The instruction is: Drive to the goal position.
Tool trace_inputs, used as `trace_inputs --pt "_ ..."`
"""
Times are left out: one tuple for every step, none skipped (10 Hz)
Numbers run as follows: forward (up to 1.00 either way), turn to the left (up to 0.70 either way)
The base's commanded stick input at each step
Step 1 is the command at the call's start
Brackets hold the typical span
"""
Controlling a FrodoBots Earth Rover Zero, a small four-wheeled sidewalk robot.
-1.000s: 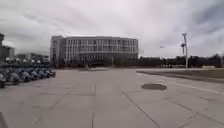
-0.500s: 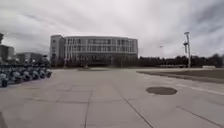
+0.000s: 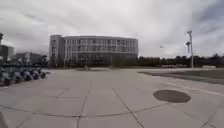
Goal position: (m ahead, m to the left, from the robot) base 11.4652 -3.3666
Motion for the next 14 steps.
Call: trace_inputs --pt "1.00 0.00" --pt "1.00 0.00" --pt "1.00 0.00" --pt "1.00 0.00" --pt "1.00 0.00" --pt "1.00 0.00" --pt "1.00 0.00" --pt "1.00 0.00" --pt "1.00 0.02" --pt "1.00 0.02" --pt "1.00 0.02" --pt "1.00 0.00" --pt "1.00 0.00" --pt "1.00 0.00"
